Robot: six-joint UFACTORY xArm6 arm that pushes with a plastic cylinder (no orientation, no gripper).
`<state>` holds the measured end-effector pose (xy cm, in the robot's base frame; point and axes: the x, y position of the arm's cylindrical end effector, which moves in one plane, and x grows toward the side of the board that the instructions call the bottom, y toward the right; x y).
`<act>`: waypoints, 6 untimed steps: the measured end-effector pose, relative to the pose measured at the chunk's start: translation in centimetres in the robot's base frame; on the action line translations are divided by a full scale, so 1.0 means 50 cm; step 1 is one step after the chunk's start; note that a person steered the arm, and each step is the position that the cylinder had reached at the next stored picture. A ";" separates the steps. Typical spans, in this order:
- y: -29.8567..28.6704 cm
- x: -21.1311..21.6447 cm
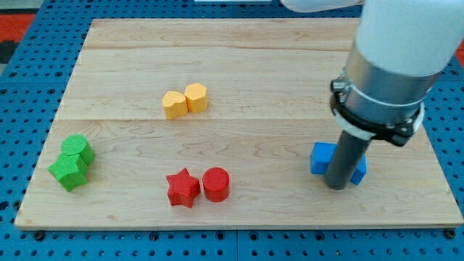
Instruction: Slightly push the blue blocks towards the left side of the board
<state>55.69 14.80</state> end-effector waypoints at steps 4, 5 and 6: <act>0.195 0.005; 0.099 -0.049; -0.026 -0.085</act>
